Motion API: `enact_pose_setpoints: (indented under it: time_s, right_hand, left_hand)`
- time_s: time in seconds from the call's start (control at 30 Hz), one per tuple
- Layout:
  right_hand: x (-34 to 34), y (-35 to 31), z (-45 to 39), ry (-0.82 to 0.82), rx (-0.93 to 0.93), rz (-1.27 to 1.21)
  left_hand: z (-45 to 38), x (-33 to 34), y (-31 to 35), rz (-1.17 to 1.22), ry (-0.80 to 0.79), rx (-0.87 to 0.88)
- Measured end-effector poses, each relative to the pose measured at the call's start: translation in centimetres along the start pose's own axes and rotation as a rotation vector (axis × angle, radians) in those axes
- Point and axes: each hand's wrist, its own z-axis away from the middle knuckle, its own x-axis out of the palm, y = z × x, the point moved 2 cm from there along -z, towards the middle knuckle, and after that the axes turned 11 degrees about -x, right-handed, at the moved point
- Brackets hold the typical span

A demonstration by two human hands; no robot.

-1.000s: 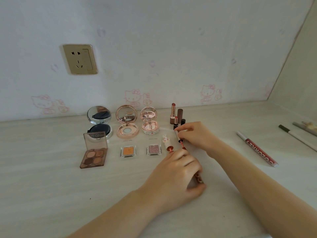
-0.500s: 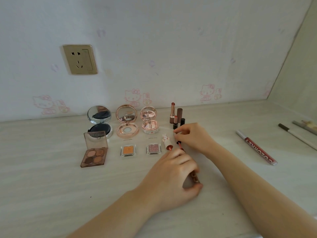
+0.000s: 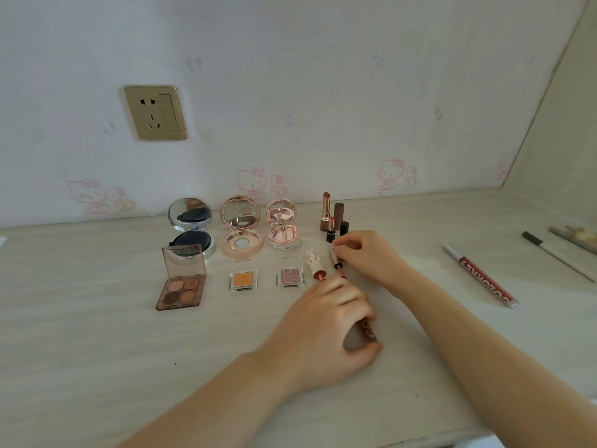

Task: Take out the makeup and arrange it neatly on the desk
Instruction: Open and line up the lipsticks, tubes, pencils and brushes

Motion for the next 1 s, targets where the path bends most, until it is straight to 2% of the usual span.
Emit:
enact_pose_setpoints:
  time_s: [0.17, 0.47, 0.8, 1.0]
  right_hand:
    - [-2.1, -0.6, 1.5, -0.038, -0.043, 0.048]
    - [-8.7, 0.3, 6.9, -0.073, -0.098, 0.415]
    - [-15.4, 4.5, 11.1, -0.033, 0.03, 0.508]
    - [-16.7, 6.6, 10.9, -0.026, 0.112, 0.532]
  left_hand:
    - [-0.1, -0.1, 0.2, 0.04, 0.009, -0.018]
    - [-2.4, 0.1, 1.9, 0.025, 0.031, -0.006]
    - [-9.2, 4.5, 4.6, -0.03, -0.141, -0.036]
    - [-13.6, 7.5, 4.8, -0.057, -0.21, -0.091]
